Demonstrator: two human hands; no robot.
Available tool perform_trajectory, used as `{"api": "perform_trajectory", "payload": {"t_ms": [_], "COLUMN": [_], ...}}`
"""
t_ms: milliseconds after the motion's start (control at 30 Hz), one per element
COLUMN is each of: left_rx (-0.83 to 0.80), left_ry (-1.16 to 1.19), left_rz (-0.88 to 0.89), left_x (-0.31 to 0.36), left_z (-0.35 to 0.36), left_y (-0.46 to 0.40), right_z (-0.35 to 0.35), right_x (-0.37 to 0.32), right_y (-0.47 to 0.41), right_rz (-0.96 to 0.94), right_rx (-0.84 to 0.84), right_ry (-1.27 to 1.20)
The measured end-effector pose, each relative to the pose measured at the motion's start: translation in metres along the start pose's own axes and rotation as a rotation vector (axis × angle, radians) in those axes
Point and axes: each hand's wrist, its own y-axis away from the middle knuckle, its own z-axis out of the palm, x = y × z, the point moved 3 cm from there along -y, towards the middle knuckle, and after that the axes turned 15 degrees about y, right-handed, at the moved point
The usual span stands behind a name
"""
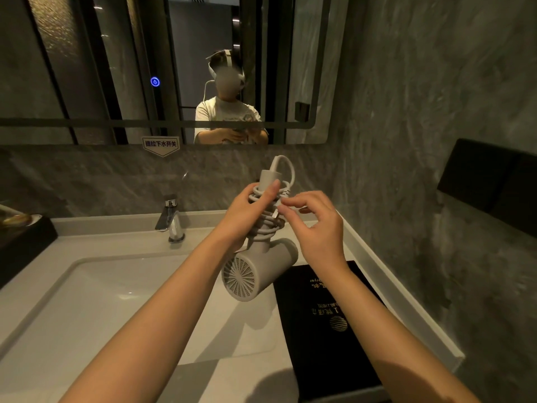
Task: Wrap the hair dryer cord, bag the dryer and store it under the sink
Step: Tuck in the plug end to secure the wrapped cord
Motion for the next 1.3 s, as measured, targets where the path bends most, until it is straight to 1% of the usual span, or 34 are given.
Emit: {"api": "perform_trajectory", "payload": {"t_ms": [33,100,167,200,267,333,367,400,467,500,533,567,633,700,767,900,1000,1067,1133,1200,1300], "left_rx": [-0.023,-0.049,-0.073,-0.102,-0.164,-0.176,-0.181,-0.197,-0.243,-0.262,-0.282,-0.308,-0.396,-0.492,-0.539,-0.645,-0.668,-0.646,-0.546,-0.378,-0.084], "left_ry": [0.029,0.08,0.101,0.109,0.149,0.194,0.2,0.19,0.136,0.108,0.083,0.061,-0.006,-0.088,-0.128,-0.197,-0.265,-0.4,-0.548,-0.613,-0.541], "left_rz": [-0.024,-0.073,-0.126,-0.153,-0.198,-0.23,-0.242,-0.257,-0.282,-0.292,-0.302,-0.304,-0.301,-0.325,-0.401,-0.501,-0.498,-0.458,-0.393,-0.258,-0.036], "left_x": [-0.001,-0.003,-0.004,-0.004,-0.005,-0.006,-0.007,-0.008,-0.01,-0.012,-0.013,-0.014,-0.015,-0.015,-0.013,-0.007,-0.001,0.007,0.02,0.03,0.033], "left_z": [0.0,-0.001,-0.002,-0.002,-0.005,-0.009,-0.011,-0.012,-0.011,-0.011,-0.01,-0.01,-0.008,-0.005,-0.002,0.002,-0.001,-0.004,-0.012,-0.027,-0.054], "left_y": [0.0,0.0,0.0,0.001,0.002,0.004,0.004,0.004,0.006,0.006,0.006,0.007,0.008,0.011,0.014,0.016,0.013,0.011,0.009,0.003,0.0], "right_z": [0.0,0.0,-0.003,-0.005,-0.01,-0.013,-0.014,-0.016,-0.02,-0.02,-0.02,-0.019,-0.019,-0.017,-0.015,-0.011,-0.012,-0.015,-0.02,-0.025,-0.035], "right_x": [-0.001,-0.001,0.001,0.003,0.004,0.003,0.002,0.001,-0.003,-0.005,-0.006,-0.007,-0.009,-0.011,-0.012,-0.011,-0.006,-0.003,0.004,0.015,0.031], "right_y": [-0.002,-0.004,-0.006,-0.007,-0.011,-0.012,-0.012,-0.012,-0.013,-0.015,-0.017,-0.019,-0.023,-0.024,-0.022,-0.012,-0.011,-0.012,-0.013,-0.015,-0.018], "right_rz": [0.061,0.137,0.16,0.137,0.032,-0.08,-0.142,-0.218,-0.394,-0.469,-0.526,-0.576,-0.661,-0.691,-0.675,-0.756,-0.748,-0.689,-0.592,-0.472,-0.273], "right_rx": [-0.038,-0.09,-0.119,-0.142,-0.242,-0.375,-0.397,-0.363,-0.23,-0.22,-0.281,-0.38,-0.547,-0.646,-0.708,-0.647,-0.626,-0.639,-0.657,-0.674,-0.676], "right_ry": [-0.082,-0.154,-0.158,-0.142,-0.059,0.069,0.143,0.224,0.417,0.514,0.599,0.665,0.75,0.8,0.824,0.893,0.856,0.822,0.812,0.805,0.764]}}
